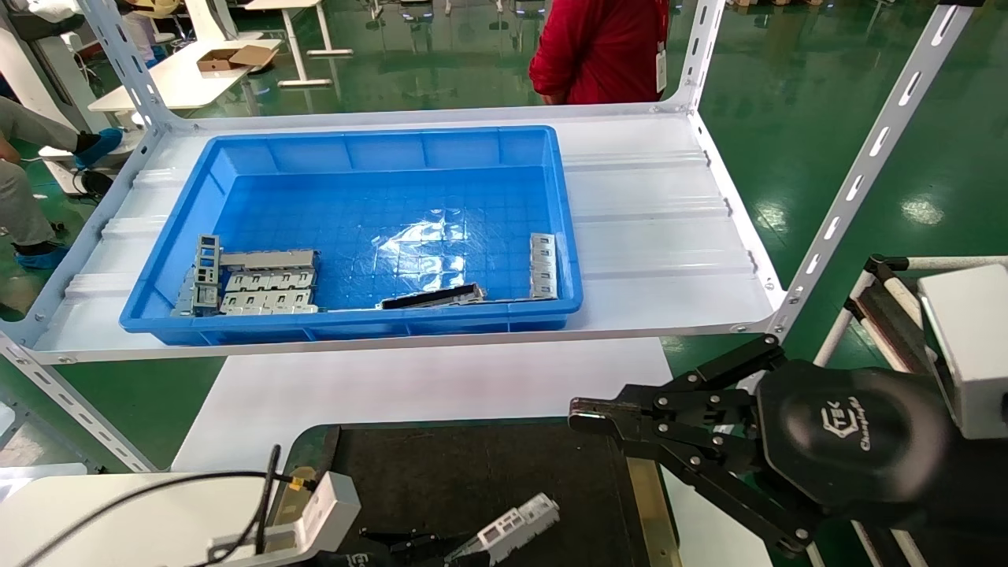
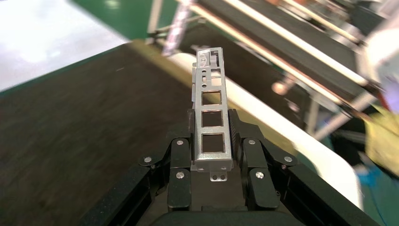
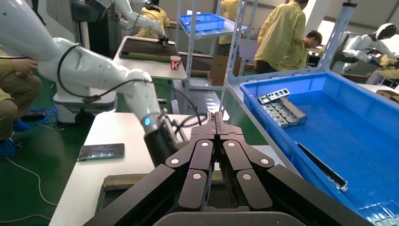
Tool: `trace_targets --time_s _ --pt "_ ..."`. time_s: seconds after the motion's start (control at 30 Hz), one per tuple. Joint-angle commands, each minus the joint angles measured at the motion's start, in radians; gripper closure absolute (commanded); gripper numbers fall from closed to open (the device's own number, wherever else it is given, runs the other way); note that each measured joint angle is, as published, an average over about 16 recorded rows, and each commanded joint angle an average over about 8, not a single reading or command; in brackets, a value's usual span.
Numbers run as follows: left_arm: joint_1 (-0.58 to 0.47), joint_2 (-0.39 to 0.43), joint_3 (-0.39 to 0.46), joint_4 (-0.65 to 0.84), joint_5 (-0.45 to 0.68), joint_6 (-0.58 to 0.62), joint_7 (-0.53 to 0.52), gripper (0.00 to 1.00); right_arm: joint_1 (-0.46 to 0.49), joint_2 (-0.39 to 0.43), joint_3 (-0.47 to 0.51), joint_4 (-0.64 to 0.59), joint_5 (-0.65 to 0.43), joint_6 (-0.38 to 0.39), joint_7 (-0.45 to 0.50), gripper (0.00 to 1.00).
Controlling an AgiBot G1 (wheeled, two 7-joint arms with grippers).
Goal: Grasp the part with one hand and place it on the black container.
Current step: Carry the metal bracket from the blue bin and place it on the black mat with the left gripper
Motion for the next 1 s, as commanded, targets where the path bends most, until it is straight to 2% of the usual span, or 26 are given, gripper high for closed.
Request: trace_targets --time_s 0.03,0.37,0.63,1.0 --pt "0.051 0.009 -0.003 -0.028 0.006 -0.080 -0.029 1.00 0.000 0.000 0.000 0.000 0.000 0.000 0.000 1.00" --pt "0.201 0.127 -0.008 -0.174 0.070 -0.522 -0.166 1.00 0.000 0.000 0.000 0.000 0.000 0.000 0.000 1.00" --pt "0.260 0.242 0.011 -0.231 0.112 -0.839 -0.283 1.00 0.000 0.000 0.000 0.000 0.000 0.000 0.000 1.00" --pt "0.280 0.372 0.076 -0.210 0.131 -1.138 -0.360 1.00 0.000 0.000 0.000 0.000 0.000 0.000 0.000 1.00"
